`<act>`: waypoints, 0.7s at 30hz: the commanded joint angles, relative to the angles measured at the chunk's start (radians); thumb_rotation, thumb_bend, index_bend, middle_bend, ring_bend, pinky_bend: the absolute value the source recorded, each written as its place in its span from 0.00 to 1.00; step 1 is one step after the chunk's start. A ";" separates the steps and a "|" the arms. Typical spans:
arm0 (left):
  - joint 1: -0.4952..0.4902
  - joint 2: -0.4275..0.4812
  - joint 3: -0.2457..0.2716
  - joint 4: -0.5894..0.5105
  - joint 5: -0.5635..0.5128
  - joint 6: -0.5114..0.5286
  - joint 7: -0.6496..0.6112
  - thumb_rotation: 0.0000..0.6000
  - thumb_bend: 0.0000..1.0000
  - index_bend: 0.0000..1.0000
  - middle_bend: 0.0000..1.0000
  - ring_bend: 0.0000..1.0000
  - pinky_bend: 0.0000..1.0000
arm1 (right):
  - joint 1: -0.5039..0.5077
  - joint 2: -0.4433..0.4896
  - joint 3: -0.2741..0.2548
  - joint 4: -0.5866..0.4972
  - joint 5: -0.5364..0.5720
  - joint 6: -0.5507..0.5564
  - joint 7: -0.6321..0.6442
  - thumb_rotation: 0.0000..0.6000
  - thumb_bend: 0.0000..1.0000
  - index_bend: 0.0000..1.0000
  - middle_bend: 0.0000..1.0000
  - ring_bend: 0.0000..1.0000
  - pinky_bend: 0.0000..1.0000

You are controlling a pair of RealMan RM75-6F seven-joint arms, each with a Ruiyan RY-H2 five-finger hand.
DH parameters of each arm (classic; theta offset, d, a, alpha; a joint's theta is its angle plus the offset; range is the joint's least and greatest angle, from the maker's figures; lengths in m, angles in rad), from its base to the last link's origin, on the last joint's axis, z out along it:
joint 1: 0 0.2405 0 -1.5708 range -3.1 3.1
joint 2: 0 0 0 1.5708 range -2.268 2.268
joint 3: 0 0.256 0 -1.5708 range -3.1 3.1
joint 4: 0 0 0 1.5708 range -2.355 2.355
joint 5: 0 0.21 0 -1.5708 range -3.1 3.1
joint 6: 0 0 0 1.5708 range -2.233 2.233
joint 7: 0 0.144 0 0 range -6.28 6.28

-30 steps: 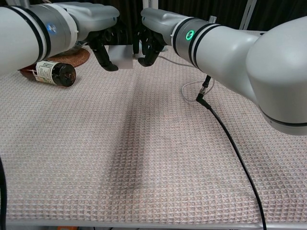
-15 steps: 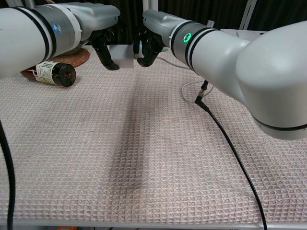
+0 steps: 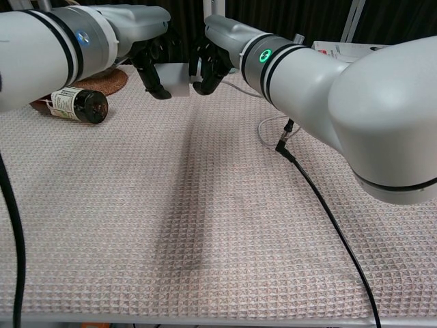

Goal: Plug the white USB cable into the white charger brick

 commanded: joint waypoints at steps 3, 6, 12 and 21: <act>0.004 0.002 0.001 0.003 0.002 -0.003 -0.010 1.00 0.25 0.45 0.45 0.23 0.03 | -0.007 0.004 -0.002 0.000 -0.007 -0.007 0.006 1.00 0.30 0.53 0.51 0.25 0.00; 0.007 0.005 0.003 0.003 0.007 -0.004 -0.016 1.00 0.25 0.45 0.45 0.23 0.03 | -0.012 0.008 -0.002 -0.002 -0.010 -0.011 0.013 1.00 0.27 0.44 0.49 0.25 0.00; 0.011 0.013 0.008 -0.003 0.015 -0.004 -0.022 1.00 0.25 0.45 0.45 0.23 0.03 | -0.021 0.017 -0.007 -0.005 -0.024 -0.009 0.018 1.00 0.24 0.33 0.48 0.25 0.00; 0.023 0.029 0.020 -0.015 0.024 -0.004 -0.031 1.00 0.25 0.45 0.45 0.23 0.03 | -0.038 0.036 -0.006 -0.009 -0.030 -0.001 0.022 1.00 0.24 0.35 0.48 0.25 0.00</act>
